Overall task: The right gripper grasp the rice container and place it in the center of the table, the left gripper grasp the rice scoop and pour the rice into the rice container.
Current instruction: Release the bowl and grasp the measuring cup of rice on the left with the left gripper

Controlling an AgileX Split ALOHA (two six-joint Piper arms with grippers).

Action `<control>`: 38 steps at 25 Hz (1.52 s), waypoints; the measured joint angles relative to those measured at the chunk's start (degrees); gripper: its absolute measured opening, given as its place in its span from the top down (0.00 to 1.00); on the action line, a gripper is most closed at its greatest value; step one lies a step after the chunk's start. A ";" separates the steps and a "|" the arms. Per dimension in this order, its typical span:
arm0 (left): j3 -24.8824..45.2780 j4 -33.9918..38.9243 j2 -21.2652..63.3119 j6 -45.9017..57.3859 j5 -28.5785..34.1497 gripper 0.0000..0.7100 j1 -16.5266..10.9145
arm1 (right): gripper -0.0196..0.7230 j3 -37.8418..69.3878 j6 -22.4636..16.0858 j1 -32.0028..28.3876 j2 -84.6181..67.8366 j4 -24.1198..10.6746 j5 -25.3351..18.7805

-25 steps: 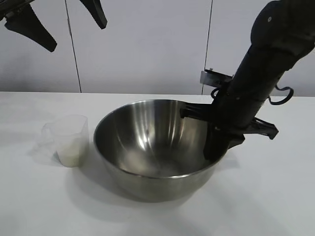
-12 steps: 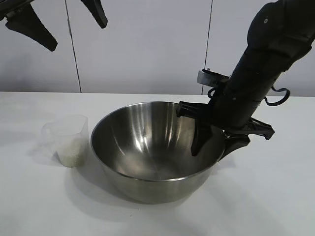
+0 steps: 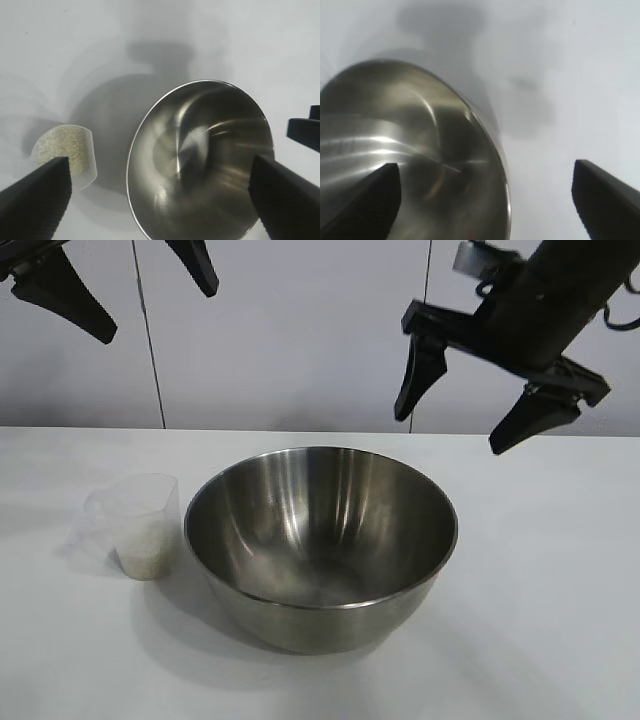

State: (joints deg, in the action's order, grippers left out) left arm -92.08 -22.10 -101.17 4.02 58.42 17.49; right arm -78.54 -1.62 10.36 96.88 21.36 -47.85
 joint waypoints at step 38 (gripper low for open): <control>85.89 14.79 9.39 -18.21 -123.23 0.19 8.58 | 0.11 -0.26 -0.05 -0.09 -0.04 -3.00 -3.20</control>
State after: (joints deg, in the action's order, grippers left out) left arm -6.18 -7.31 -91.79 -14.20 -64.81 26.07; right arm -78.80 -1.67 10.27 96.84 18.36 -51.05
